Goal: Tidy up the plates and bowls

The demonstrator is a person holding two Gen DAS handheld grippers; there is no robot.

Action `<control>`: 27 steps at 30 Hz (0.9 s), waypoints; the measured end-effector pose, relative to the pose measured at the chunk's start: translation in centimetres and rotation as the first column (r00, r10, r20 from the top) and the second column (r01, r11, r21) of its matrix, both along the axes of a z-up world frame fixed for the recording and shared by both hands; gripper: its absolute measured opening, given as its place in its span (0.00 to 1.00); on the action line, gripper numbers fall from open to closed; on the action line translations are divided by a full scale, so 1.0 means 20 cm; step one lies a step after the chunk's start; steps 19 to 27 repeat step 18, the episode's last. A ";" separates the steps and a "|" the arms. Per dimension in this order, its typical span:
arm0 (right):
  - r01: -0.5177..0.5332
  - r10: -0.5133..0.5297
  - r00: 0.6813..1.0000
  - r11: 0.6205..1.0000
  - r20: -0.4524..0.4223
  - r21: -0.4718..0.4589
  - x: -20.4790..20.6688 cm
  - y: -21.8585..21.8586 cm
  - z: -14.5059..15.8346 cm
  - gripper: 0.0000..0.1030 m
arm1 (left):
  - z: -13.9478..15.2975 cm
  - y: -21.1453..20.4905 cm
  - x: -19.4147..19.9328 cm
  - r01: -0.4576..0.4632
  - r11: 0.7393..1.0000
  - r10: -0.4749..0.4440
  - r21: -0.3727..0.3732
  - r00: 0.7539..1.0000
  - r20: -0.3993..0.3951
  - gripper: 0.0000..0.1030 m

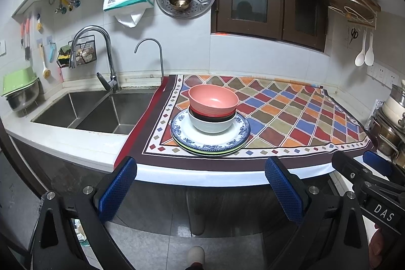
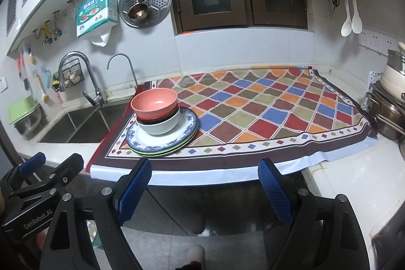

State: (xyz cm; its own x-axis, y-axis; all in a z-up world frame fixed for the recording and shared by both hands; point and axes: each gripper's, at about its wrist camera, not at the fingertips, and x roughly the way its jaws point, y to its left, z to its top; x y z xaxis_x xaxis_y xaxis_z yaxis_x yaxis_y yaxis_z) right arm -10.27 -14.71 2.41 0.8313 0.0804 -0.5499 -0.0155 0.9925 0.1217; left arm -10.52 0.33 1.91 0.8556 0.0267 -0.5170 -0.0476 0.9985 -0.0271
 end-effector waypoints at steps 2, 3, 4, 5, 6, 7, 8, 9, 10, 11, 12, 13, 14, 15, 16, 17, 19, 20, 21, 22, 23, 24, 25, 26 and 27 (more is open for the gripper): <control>0.000 0.000 1.000 1.000 0.000 0.000 0.00 0.00 0.00 0.84 | 0.00 0.00 0.00 0.000 1.000 0.000 0.000 1.000 0.000 1.00; 0.000 0.000 1.000 1.000 0.001 0.000 0.00 0.00 0.00 0.84 | 0.00 -0.01 0.00 -0.001 1.000 0.001 0.001 1.000 0.002 1.00; -0.001 0.001 1.000 1.000 0.001 0.000 0.00 0.00 0.00 0.84 | 0.00 -0.01 0.00 0.000 1.000 0.000 0.002 1.000 0.001 1.00; -0.001 0.001 1.000 1.000 0.001 0.000 0.00 0.00 0.00 0.84 | 0.01 -0.01 0.01 0.001 1.000 -0.001 0.002 1.000 0.000 1.00; -0.002 0.002 1.000 1.000 0.001 0.000 0.00 0.00 0.00 0.84 | 0.01 -0.02 0.01 0.001 1.000 -0.001 0.002 1.000 -0.001 1.00; -0.001 0.001 1.000 1.000 0.001 0.000 0.00 0.00 0.00 0.84 | 0.01 -0.02 0.01 0.001 1.000 -0.001 0.003 1.000 -0.002 1.00; -0.001 0.001 1.000 1.000 0.001 0.000 0.00 0.00 0.00 0.84 | 0.01 -0.02 0.01 0.001 1.000 -0.001 0.003 1.000 -0.002 1.00; -0.001 0.001 1.000 1.000 0.001 0.000 0.00 0.00 0.00 0.84 | 0.01 -0.02 0.01 0.001 1.000 -0.001 0.004 1.000 -0.002 1.00; -0.001 0.001 1.000 1.000 0.001 0.000 0.00 0.00 0.00 0.84 | 0.01 -0.03 0.01 0.001 1.000 -0.001 0.005 1.000 -0.002 1.00; -0.001 0.001 1.000 1.000 0.000 0.000 0.00 0.00 0.00 0.84 | 0.01 -0.03 0.01 0.002 1.000 -0.002 0.004 1.000 -0.002 1.00; -0.001 0.001 1.000 1.000 -0.001 0.001 0.00 -0.01 0.00 0.84 | 0.01 -0.03 0.01 0.001 1.000 -0.001 0.004 1.000 -0.002 1.00; 0.000 0.000 1.000 1.000 -0.001 0.001 -0.01 -0.01 0.00 0.84 | 0.01 -0.03 0.01 0.001 1.000 -0.001 0.004 1.000 -0.002 1.00; 0.001 -0.001 1.000 1.000 -0.002 0.003 -0.01 -0.01 0.00 0.84 | 0.01 -0.03 0.01 0.001 1.000 -0.001 0.003 1.000 -0.002 1.00; 0.002 -0.002 1.000 1.000 -0.002 0.004 -0.02 -0.02 0.00 0.84 | 0.01 -0.03 0.01 0.001 1.000 -0.001 0.004 1.000 -0.002 1.00; 0.003 -0.003 1.000 1.000 -0.001 0.004 -0.02 -0.02 0.01 0.84 | 0.01 -0.03 0.01 0.001 1.000 -0.001 0.004 1.000 -0.001 1.00; 0.003 -0.003 1.000 1.000 -0.001 0.004 -0.02 -0.02 0.01 0.84 | 0.01 -0.03 0.01 0.001 1.000 -0.001 0.004 1.000 -0.001 1.00; 0.003 -0.003 1.000 1.000 -0.002 0.004 -0.02 -0.02 0.01 0.84 | 0.01 -0.03 0.01 0.000 1.000 0.000 0.004 1.000 -0.002 1.00; 0.003 -0.003 1.000 1.000 -0.002 0.004 -0.02 -0.02 0.01 0.84 | 0.01 -0.03 0.01 0.000 1.000 0.000 0.004 1.000 -0.002 1.00; 0.003 -0.003 1.000 1.000 -0.002 0.004 -0.02 -0.02 0.01 0.84 | 0.01 -0.03 0.01 0.000 1.000 0.000 0.004 1.000 -0.002 1.00; 0.003 -0.003 1.000 1.000 -0.002 0.004 -0.02 -0.02 0.01 0.84 | 0.01 -0.03 0.01 0.000 1.000 0.000 0.004 1.000 -0.002 1.00; 0.003 -0.003 1.000 1.000 -0.002 0.004 -0.02 -0.02 0.01 0.84 | 0.01 -0.03 0.01 0.000 1.000 0.000 0.004 1.000 -0.002 1.00; 0.003 -0.003 1.000 1.000 -0.002 0.004 -0.02 -0.02 0.01 0.84 | 0.01 -0.03 0.01 0.000 1.000 0.000 0.004 1.000 -0.002 1.00; 0.003 -0.003 1.000 1.000 -0.002 0.004 -0.02 -0.02 0.01 0.84 | 0.01 -0.03 0.01 0.000 1.000 0.000 0.004 1.000 -0.002 1.00; 0.003 -0.003 1.000 1.000 -0.002 0.004 -0.02 -0.02 0.01 0.84 | 0.01 -0.03 0.01 0.000 1.000 0.000 0.004 1.000 -0.002 1.00; 0.003 -0.003 1.000 1.000 -0.002 0.004 -0.02 -0.02 0.01 0.84 | 0.01 -0.03 0.01 0.000 1.000 0.000 0.004 1.000 -0.002 1.00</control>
